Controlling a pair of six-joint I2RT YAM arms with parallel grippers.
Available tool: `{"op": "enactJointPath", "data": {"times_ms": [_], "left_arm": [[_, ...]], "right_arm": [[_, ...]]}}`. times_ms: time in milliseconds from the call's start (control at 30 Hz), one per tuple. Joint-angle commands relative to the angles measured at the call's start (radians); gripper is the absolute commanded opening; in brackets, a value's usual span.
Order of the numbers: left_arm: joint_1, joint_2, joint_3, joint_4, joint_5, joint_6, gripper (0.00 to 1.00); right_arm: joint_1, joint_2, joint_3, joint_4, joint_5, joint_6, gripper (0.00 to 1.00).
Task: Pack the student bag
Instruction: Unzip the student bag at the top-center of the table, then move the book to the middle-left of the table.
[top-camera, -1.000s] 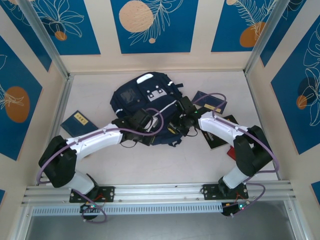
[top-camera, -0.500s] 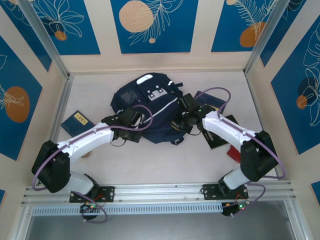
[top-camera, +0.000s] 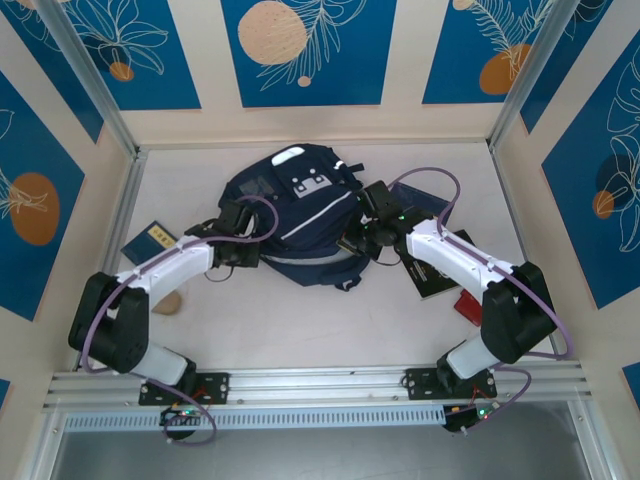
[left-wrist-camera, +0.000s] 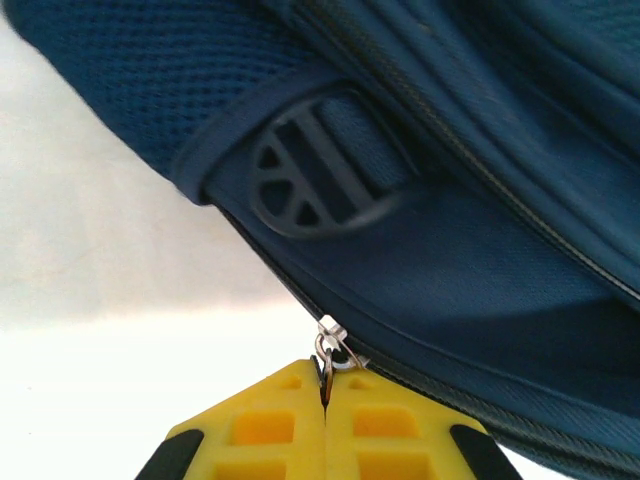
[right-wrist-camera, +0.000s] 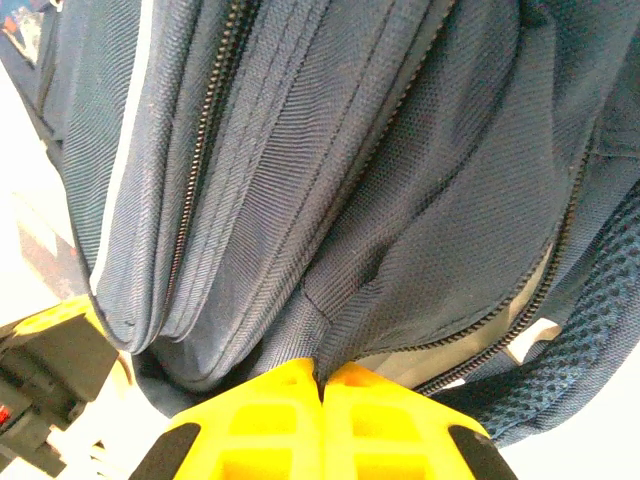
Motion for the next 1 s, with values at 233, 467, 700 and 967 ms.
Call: {"op": "enactJointPath", "data": {"times_ms": [233, 467, 700, 967], "left_arm": [[0.112, 0.08, 0.041, 0.027, -0.146, -0.065, 0.12], [0.185, 0.004, 0.062, -0.046, -0.103, -0.171, 0.62], [0.341, -0.031, 0.031, -0.051, -0.017, -0.257, 0.84], [0.45, 0.102, 0.086, -0.07, -0.027, -0.283, 0.92]], "right_arm": [[-0.002, 0.13, 0.095, 0.152, -0.165, -0.074, 0.0], [0.016, 0.314, 0.237, 0.143, -0.095, -0.082, 0.0], [-0.028, 0.415, 0.359, 0.087, -0.05, -0.134, 0.03], [-0.044, 0.289, 0.298, 0.105, -0.112, -0.193, 0.69]]}}
